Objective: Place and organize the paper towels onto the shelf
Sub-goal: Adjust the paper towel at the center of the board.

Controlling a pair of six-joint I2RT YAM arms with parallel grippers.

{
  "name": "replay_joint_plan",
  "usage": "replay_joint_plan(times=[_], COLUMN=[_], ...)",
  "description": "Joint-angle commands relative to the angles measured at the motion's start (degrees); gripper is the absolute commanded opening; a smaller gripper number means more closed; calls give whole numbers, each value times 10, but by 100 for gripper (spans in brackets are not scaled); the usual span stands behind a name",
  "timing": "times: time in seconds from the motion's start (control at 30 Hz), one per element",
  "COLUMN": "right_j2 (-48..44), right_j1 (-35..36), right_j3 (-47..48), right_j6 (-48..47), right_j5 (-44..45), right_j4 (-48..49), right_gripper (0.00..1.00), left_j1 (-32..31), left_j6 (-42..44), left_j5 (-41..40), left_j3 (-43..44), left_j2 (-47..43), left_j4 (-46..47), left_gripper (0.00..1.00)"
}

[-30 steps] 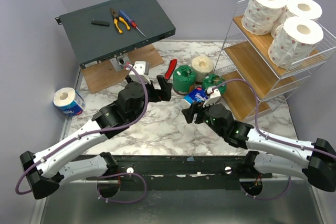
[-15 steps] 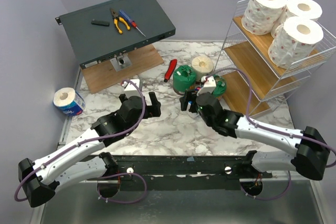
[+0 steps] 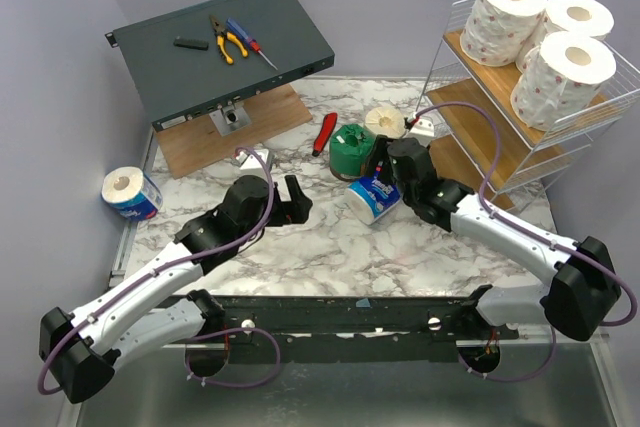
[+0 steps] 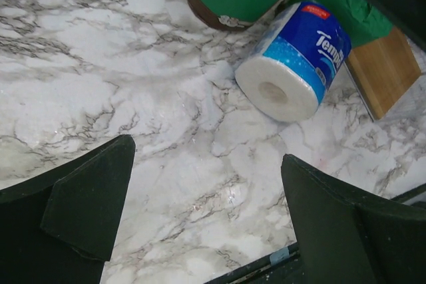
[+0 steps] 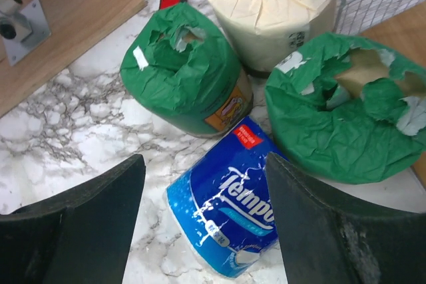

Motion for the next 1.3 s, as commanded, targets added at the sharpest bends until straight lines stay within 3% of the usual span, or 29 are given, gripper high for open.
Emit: replay_joint_plan(times=[0.0,0.3,0.53,0.77,1.03,1.27], right_j2=[2,10,3,-6,-6,-11], right_j1=[-12,-17,-17,-17,-28,-64], right_j3=[23,3,-42,-81,-127,-158], right_j6=[-15,-36,-34,-16,32,25], right_j5=[-5,-32,-65,11,49,-25], right_j4=[-21,-21,-6,-23,18,107], right_gripper=[76,73,71,74,80,81], left_j1=[3,5,5,5,4,5], left_j6=[1,-20,-51,-74,-98,-91], left_j5=[61,98,168,165,166,161], left_j3=[3,-18,-61,-113,-108,-109], left_j2=[9,20,32,25,56,54], left_j4=[5,46,142,266,265,250], left_gripper=[97,96,95,95,93,93])
